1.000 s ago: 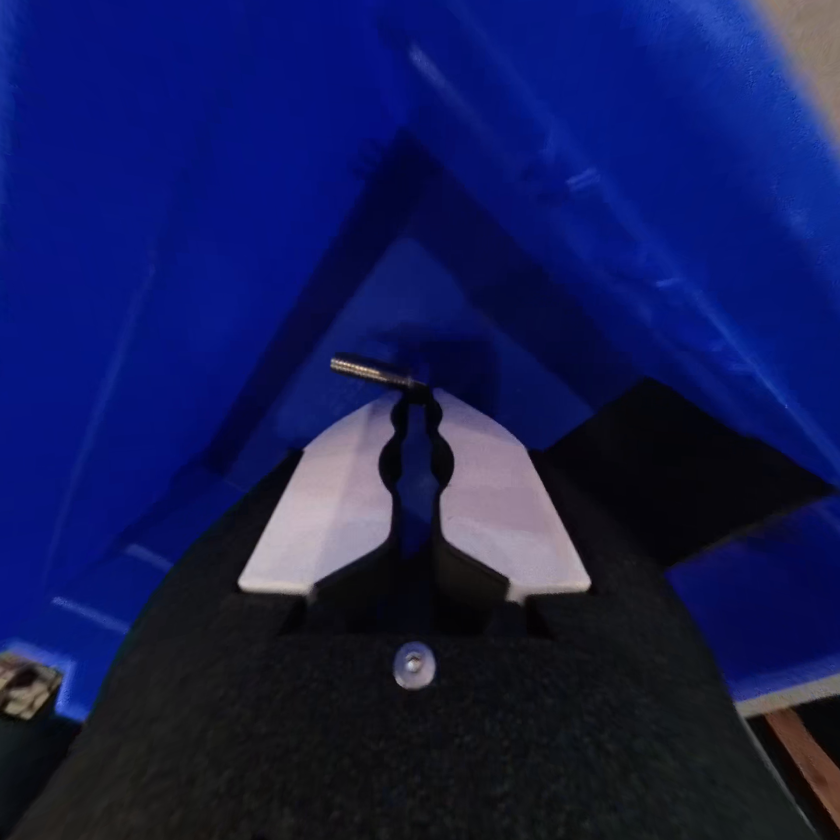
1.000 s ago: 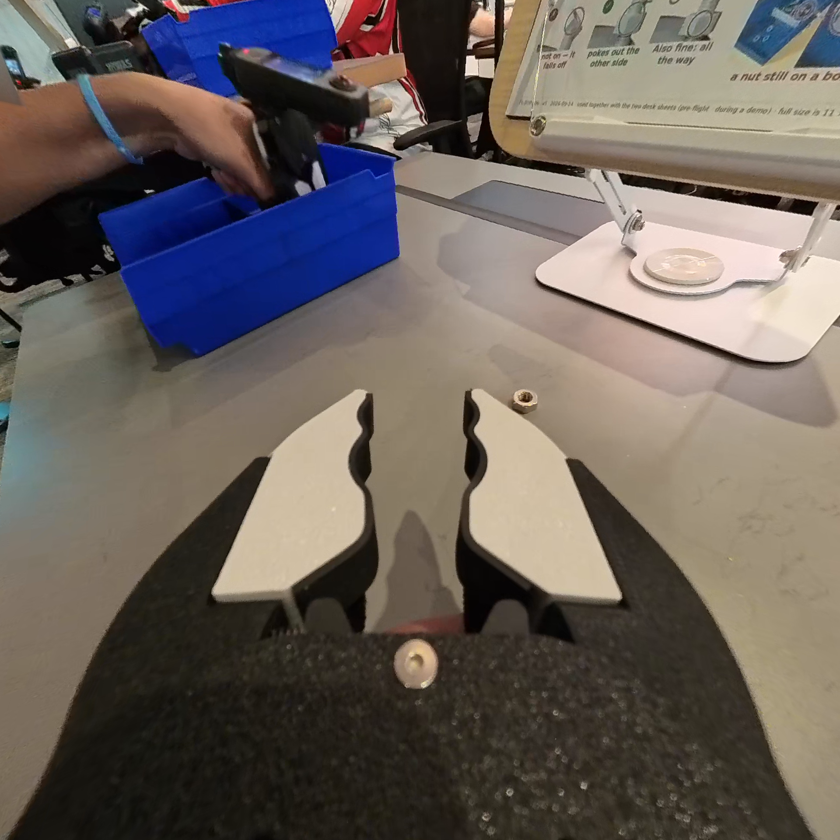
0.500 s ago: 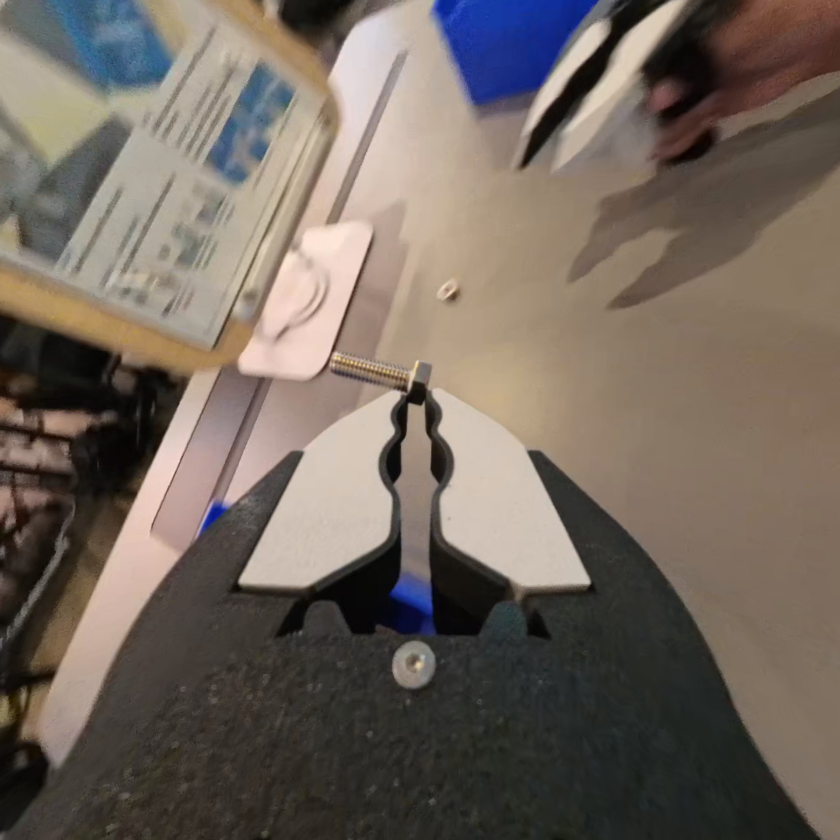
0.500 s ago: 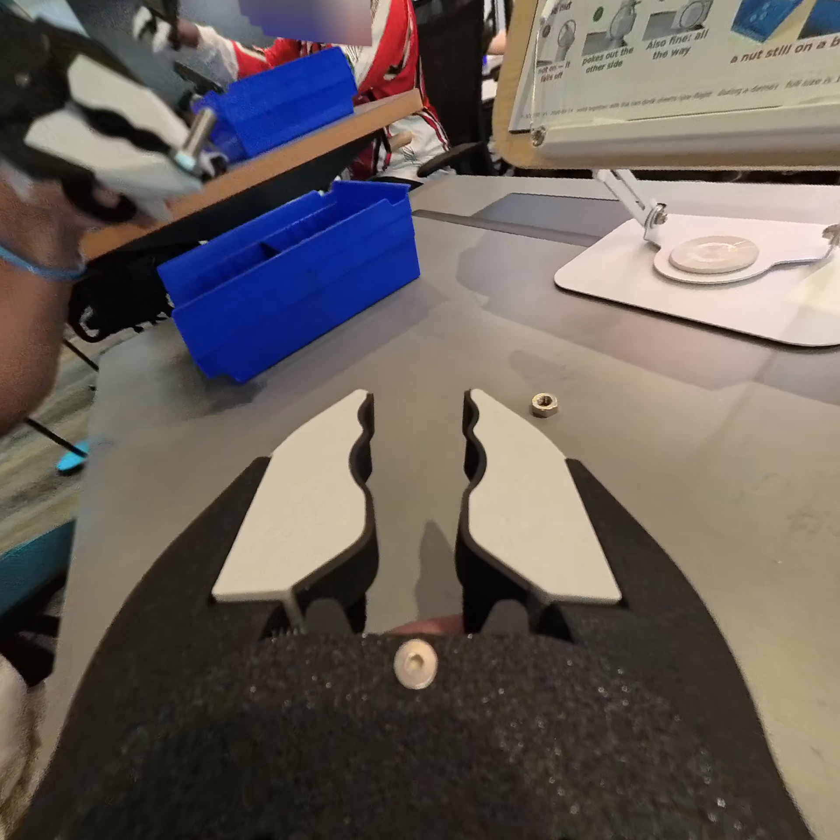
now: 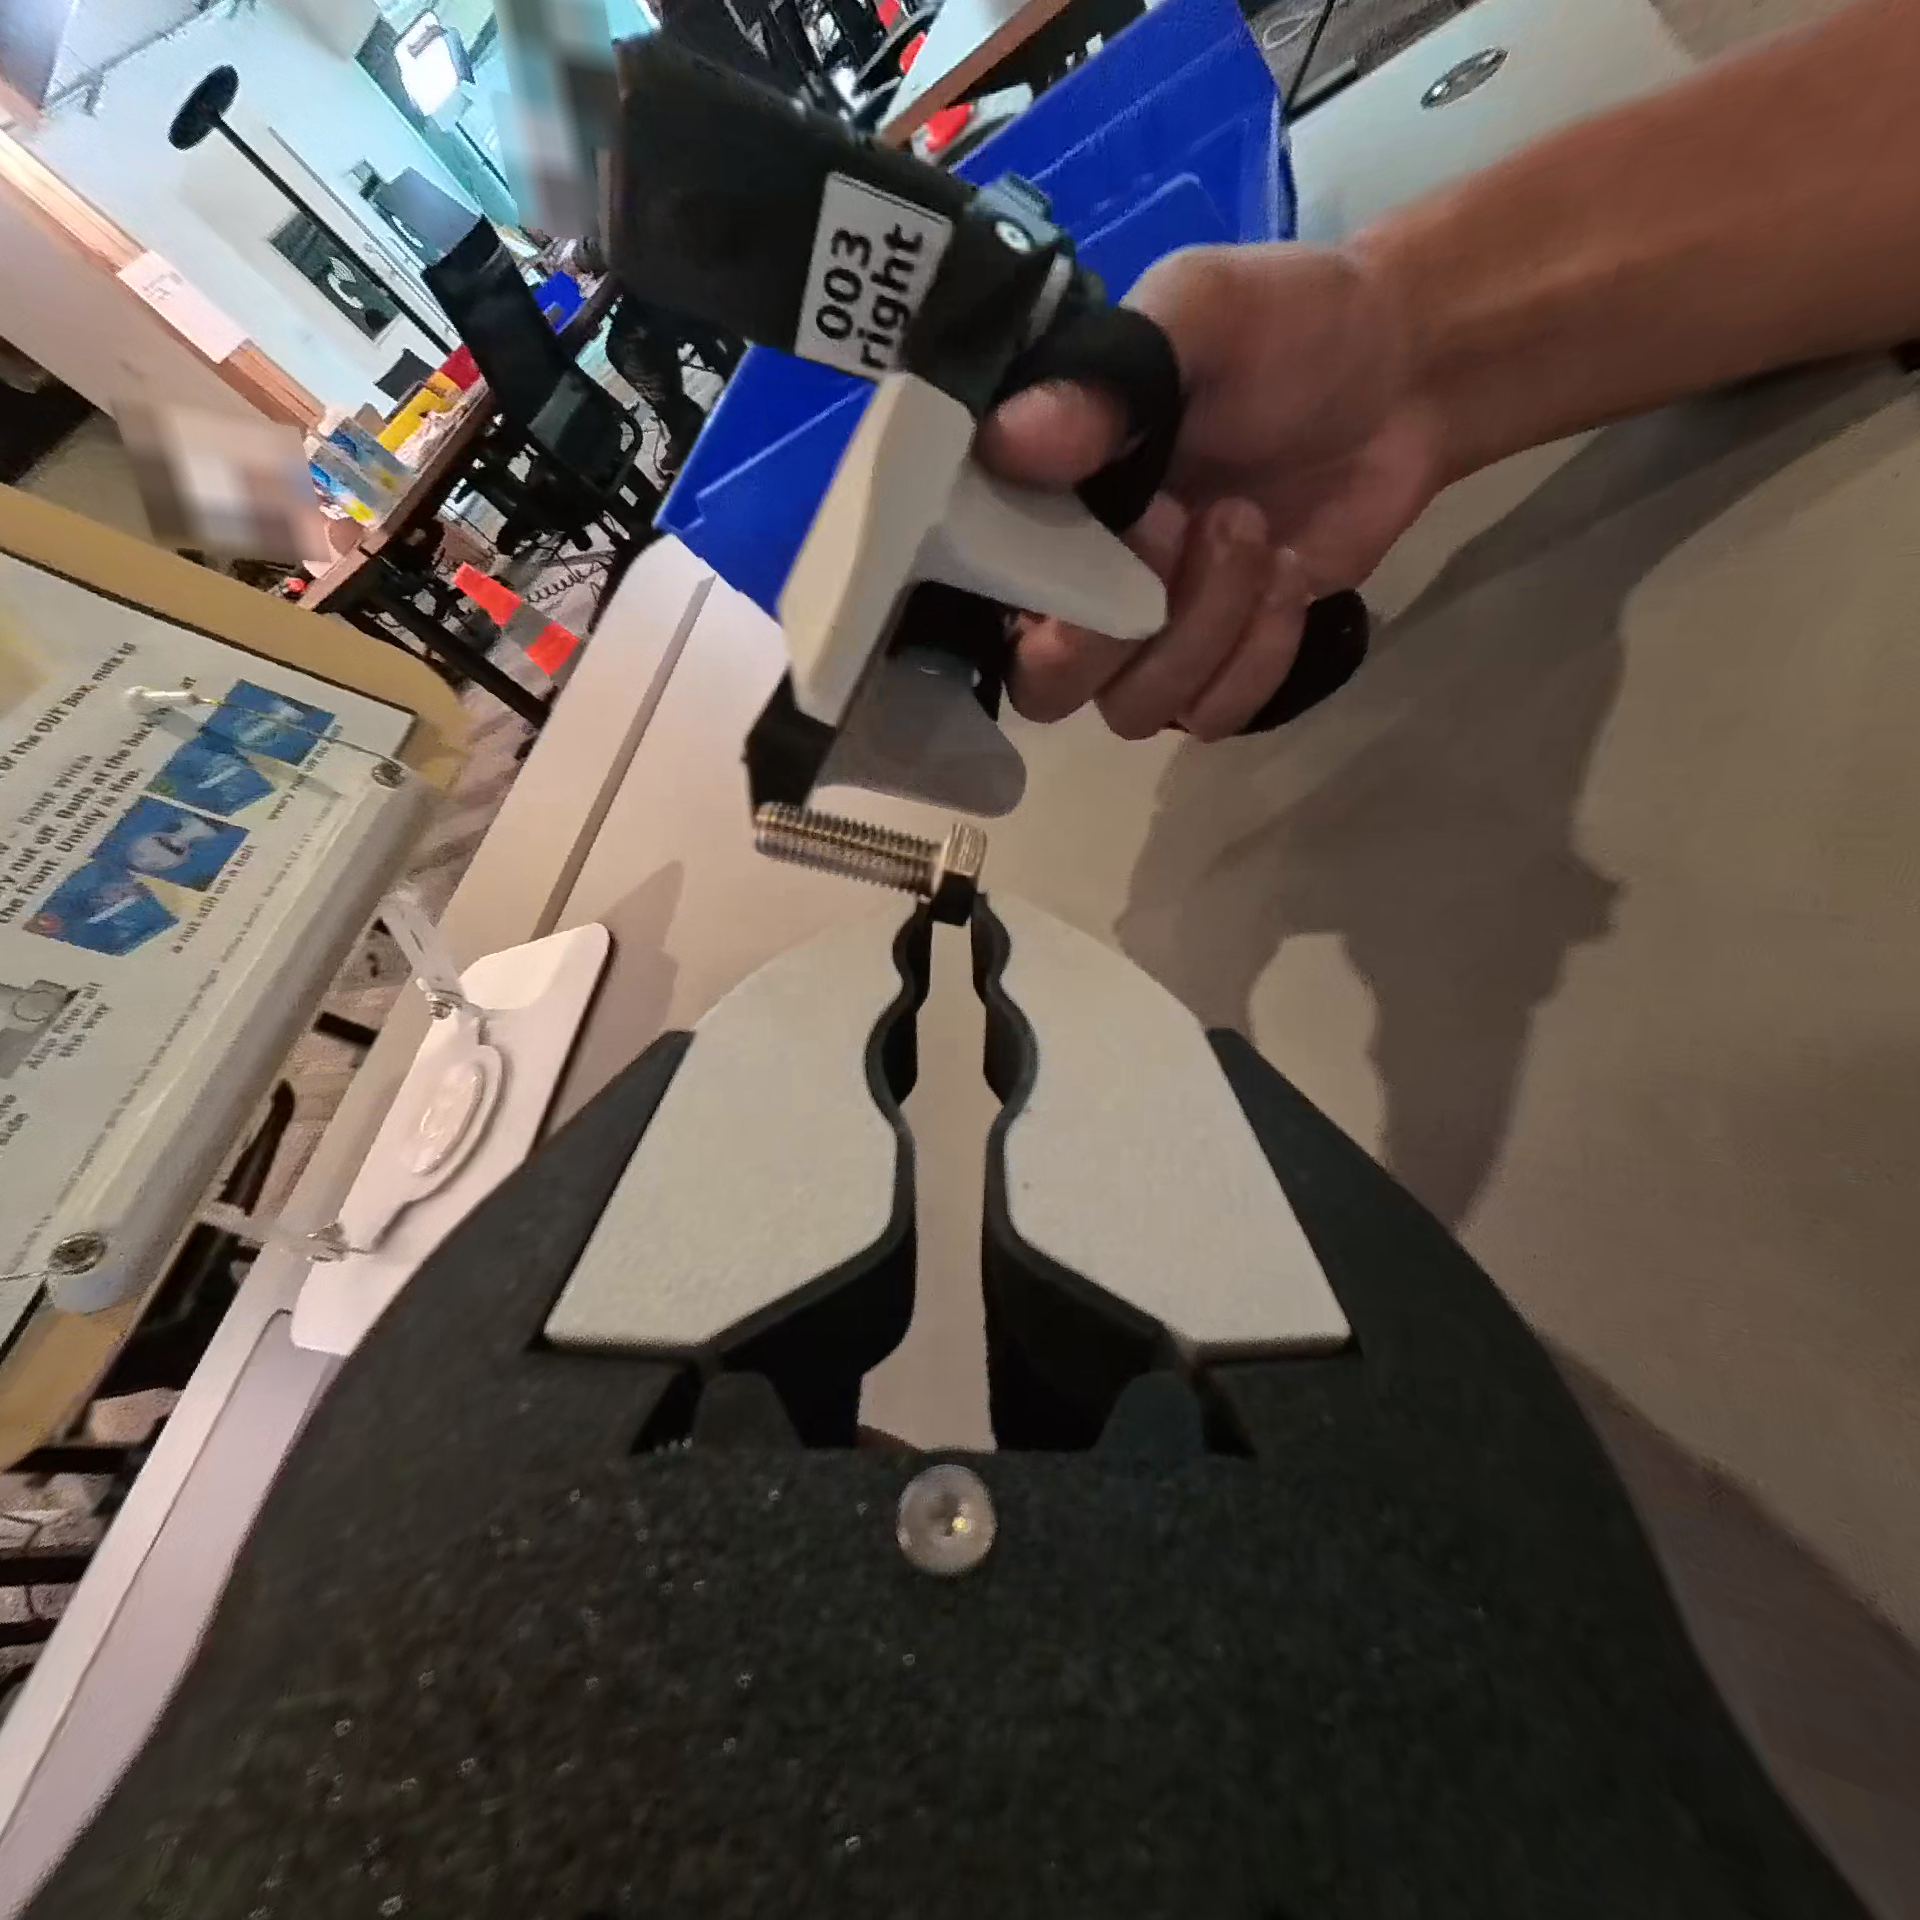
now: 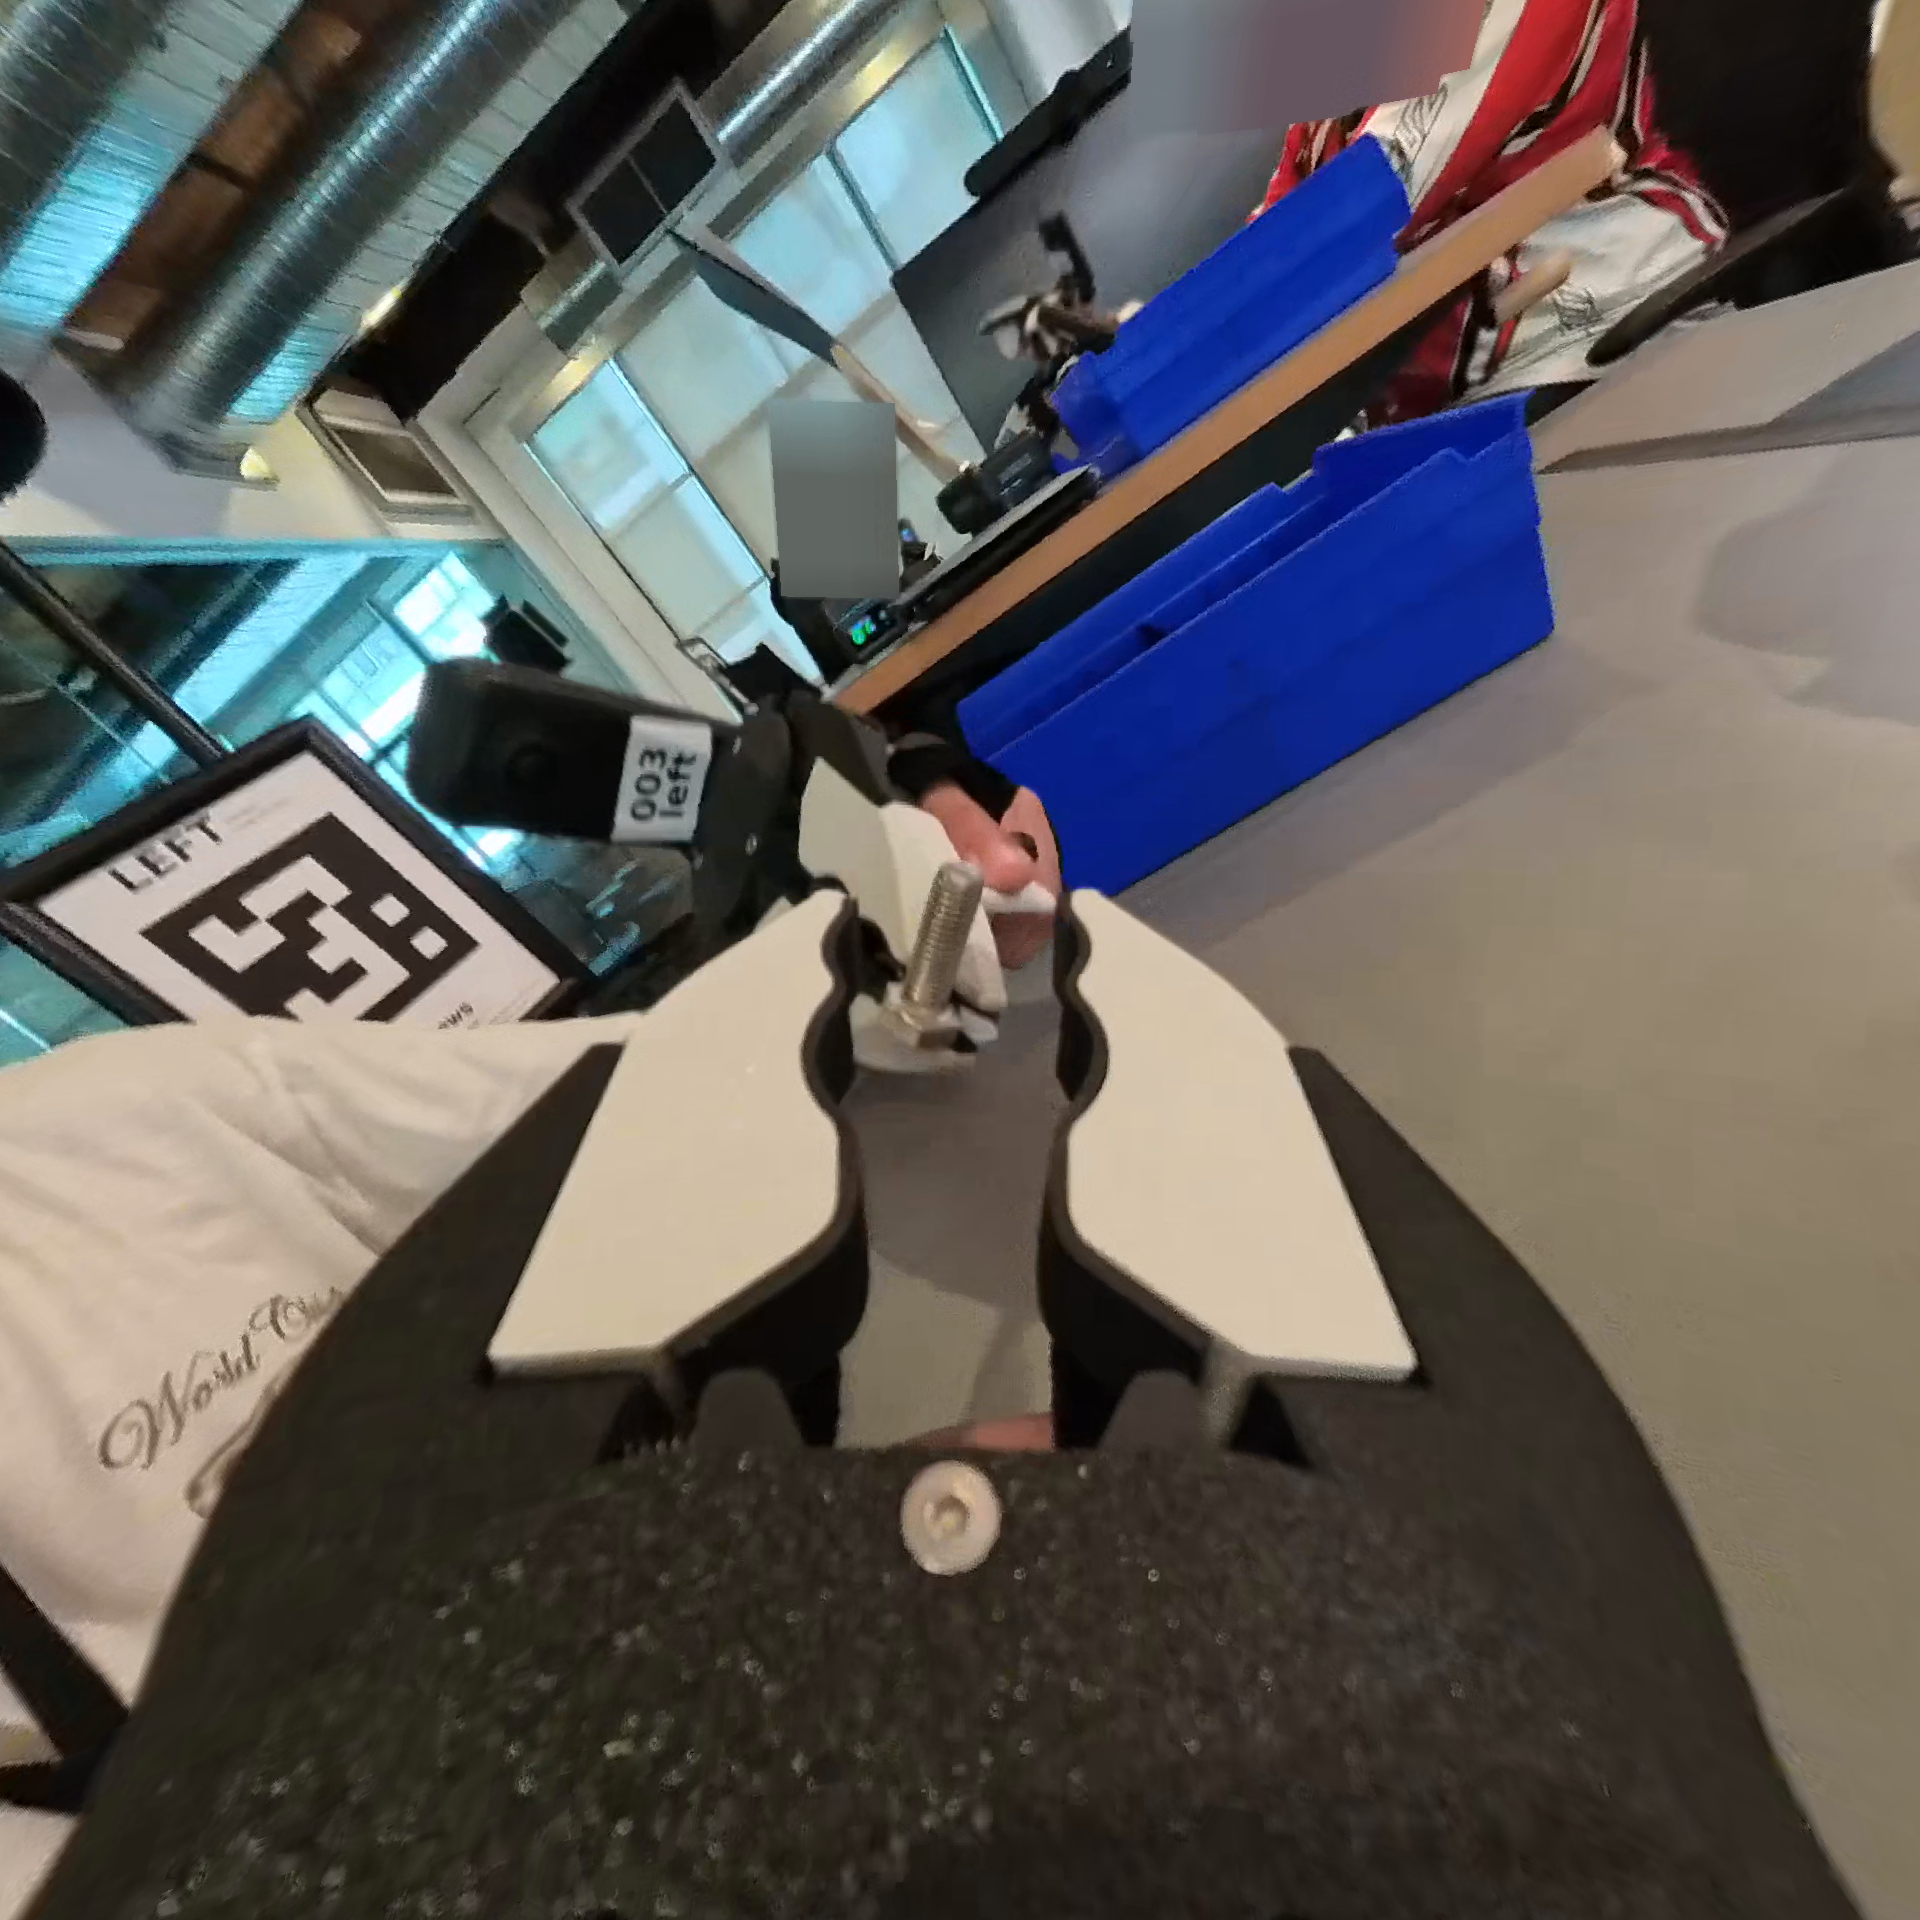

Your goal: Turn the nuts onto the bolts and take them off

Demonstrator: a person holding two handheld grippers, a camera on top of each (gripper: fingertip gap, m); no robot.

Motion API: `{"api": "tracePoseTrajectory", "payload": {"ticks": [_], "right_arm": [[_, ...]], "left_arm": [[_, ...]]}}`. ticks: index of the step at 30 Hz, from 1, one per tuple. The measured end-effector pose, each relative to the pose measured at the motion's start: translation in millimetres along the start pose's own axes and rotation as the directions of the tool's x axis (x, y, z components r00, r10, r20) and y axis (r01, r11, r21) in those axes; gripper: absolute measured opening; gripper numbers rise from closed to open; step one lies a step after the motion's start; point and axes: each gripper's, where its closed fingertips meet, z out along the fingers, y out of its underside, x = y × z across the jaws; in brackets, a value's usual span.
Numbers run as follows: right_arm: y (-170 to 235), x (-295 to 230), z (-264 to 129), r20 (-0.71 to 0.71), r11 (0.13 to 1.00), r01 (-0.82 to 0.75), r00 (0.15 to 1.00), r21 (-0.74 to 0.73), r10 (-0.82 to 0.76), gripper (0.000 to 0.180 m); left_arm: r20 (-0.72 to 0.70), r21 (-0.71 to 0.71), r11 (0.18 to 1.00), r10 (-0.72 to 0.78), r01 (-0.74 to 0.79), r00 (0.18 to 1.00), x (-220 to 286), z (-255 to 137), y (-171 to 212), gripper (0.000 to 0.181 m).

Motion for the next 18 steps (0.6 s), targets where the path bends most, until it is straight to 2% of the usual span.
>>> {"api": "tracePoseTrajectory", "payload": {"ticks": [6, 12, 16, 18], "right_arm": [[2.0, 4.3, 1.8, 0.068, 0.986, -0.169, 0.983, 0.008, 0.168, 0.03], [9.5, 4.5, 8.9, 0.071, 0.983, -0.181, 0.981, -0.032, 0.183, 0.03], [11.5, 7.0, 11.9, 0.048, 0.987, -0.155, 0.987, -0.036, 0.157, 0.009], [11.7, 6.2, 11.3, 0.051, 0.99, -0.136, 0.989, -0.046, 0.139, 0.009]], "left_arm": [[0.001, -0.012, 1.0, 0.011, -0.011, 1.0, 4.9, 4.0, 7.9, 0.007], [-0.004, -0.01, 1.0, 0.009, -0.009, 1.0, 5.8, 3.4, 9.3, 0.007], [-0.014, -0.008, 1.0, 0.003, -0.003, 1.0, 7.9, 3.8, 10.0, 0.007], [-0.015, -0.003, 1.0, -0.007, 0.007, 1.0, 8.4, 3.9, 9.0, 0.007]]}}
